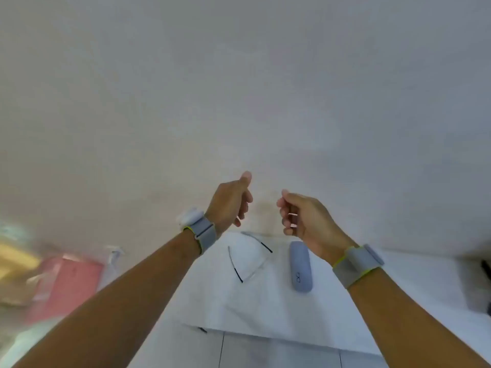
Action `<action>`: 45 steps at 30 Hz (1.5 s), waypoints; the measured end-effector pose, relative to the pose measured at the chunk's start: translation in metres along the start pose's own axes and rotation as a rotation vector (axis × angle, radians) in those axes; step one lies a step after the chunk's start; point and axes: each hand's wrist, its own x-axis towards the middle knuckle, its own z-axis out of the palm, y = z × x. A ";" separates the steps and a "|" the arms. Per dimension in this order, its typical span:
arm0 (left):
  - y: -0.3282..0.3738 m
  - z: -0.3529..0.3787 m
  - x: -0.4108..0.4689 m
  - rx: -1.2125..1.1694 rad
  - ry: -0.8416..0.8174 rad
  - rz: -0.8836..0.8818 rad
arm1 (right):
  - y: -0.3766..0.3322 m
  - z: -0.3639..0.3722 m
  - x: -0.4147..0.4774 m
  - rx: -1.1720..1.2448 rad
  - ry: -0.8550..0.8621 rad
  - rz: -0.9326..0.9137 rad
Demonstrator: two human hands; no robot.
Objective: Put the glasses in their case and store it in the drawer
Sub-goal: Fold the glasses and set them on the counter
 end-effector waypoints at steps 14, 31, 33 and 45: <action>-0.265 0.089 0.038 0.195 0.275 -0.504 | 0.242 -0.035 0.128 -0.707 0.377 -0.113; -0.283 0.077 0.026 0.005 0.447 -0.120 | 0.266 -0.031 0.103 -0.493 0.552 -0.246; -0.281 0.074 0.020 0.035 0.379 -0.096 | 0.265 -0.029 0.097 -0.485 0.544 -0.261; -0.272 0.048 0.007 0.261 -0.005 0.222 | 0.256 -0.025 0.082 -0.476 0.576 -0.346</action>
